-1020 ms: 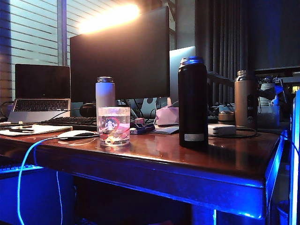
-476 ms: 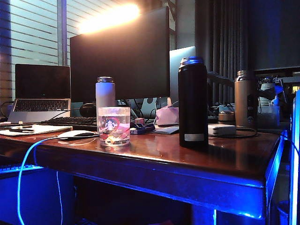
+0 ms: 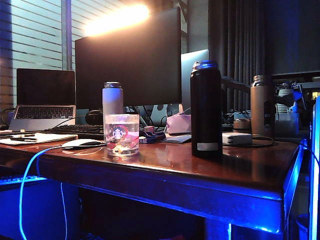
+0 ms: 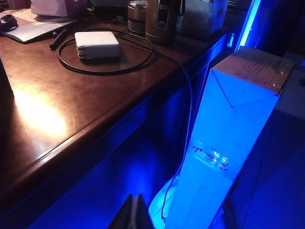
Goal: Pick up the black thermos, pour a little water from inside into the glass cup, then place the black thermos back on the table.
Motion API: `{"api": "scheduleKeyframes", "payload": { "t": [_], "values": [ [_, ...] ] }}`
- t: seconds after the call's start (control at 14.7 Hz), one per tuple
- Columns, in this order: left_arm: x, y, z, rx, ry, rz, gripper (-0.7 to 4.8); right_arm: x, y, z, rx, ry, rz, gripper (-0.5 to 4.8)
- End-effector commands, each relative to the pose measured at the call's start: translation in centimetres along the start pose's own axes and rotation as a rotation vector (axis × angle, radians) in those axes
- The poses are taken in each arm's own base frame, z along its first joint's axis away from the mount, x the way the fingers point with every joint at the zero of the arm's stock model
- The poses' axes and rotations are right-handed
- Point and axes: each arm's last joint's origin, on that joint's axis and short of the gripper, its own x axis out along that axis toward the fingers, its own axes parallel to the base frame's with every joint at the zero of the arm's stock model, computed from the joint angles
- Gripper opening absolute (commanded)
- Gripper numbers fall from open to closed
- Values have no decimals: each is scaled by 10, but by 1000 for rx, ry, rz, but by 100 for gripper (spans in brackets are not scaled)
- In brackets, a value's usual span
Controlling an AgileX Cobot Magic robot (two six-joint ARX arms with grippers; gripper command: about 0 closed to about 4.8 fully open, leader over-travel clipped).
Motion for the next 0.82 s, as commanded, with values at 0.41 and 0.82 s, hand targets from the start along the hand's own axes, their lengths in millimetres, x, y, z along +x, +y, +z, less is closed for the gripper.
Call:
{"api": "scheduleKeyframes", "payload": {
  "t": [0.41,0.82],
  "values": [
    [-4,-46,-128,-194,-135,79,-6,0,0,0,4,-8,-1,-5],
    [-18,-81,-210,-266,-204,152,-6,0,0,0,4,-8,-1,-5]
  ]
}}
